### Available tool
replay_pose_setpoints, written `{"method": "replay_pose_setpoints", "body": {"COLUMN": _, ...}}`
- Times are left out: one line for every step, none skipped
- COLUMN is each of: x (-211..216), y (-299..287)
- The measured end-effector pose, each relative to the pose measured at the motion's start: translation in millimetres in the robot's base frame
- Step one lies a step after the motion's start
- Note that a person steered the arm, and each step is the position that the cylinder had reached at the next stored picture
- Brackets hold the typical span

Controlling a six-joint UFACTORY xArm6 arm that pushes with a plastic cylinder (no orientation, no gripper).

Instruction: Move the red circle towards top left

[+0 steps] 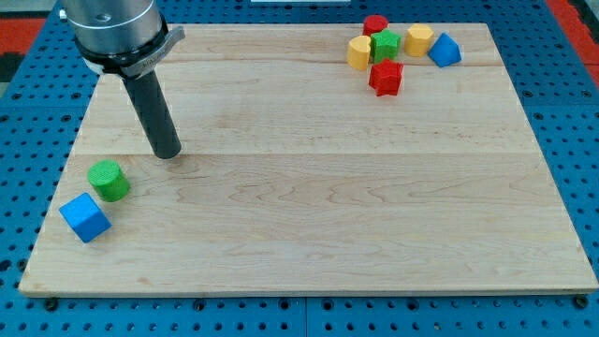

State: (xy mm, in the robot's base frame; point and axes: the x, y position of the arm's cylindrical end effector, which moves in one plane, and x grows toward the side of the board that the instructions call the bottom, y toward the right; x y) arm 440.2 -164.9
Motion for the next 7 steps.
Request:
{"method": "replay_pose_setpoints", "body": {"x": 0, "y": 0}}
{"method": "replay_pose_setpoints", "body": {"x": 0, "y": 0}}
{"method": "replay_pose_setpoints", "body": {"x": -5, "y": 0}}
{"method": "replay_pose_setpoints", "body": {"x": -8, "y": 1}}
{"method": "replay_pose_setpoints", "body": {"x": -8, "y": 93}}
{"method": "replay_pose_setpoints", "body": {"x": -7, "y": 201}}
{"method": "replay_pose_setpoints", "body": {"x": -21, "y": 332}}
